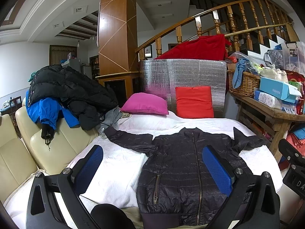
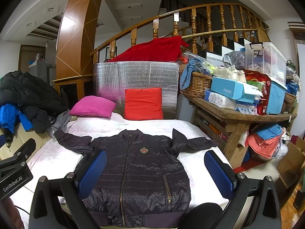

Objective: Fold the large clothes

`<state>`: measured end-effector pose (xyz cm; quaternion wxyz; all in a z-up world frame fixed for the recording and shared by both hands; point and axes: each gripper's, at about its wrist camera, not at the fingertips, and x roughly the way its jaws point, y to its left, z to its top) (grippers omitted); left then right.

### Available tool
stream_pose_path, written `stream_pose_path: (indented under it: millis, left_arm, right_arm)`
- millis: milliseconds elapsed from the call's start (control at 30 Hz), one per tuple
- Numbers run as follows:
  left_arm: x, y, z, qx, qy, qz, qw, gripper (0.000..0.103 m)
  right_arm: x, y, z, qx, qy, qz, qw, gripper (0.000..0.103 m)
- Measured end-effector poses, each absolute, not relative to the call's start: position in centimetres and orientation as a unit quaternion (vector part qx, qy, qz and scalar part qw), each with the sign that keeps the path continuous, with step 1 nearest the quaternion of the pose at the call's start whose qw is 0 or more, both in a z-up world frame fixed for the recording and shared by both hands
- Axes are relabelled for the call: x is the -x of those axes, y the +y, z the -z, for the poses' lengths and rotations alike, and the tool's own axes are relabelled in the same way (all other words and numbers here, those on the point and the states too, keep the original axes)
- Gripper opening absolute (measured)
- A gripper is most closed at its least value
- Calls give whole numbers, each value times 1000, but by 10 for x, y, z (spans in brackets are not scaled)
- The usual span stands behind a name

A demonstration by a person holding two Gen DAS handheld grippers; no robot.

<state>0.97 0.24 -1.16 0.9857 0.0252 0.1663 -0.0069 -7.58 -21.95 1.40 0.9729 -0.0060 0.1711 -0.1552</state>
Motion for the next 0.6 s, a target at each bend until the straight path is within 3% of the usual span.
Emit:
stream_pose_path:
  millis: [600]
  left_arm:
    - [-9,-1,15,-26,169,9,985,103]
  right_arm:
    - [76,-221,-13,1,172,158,972,103]
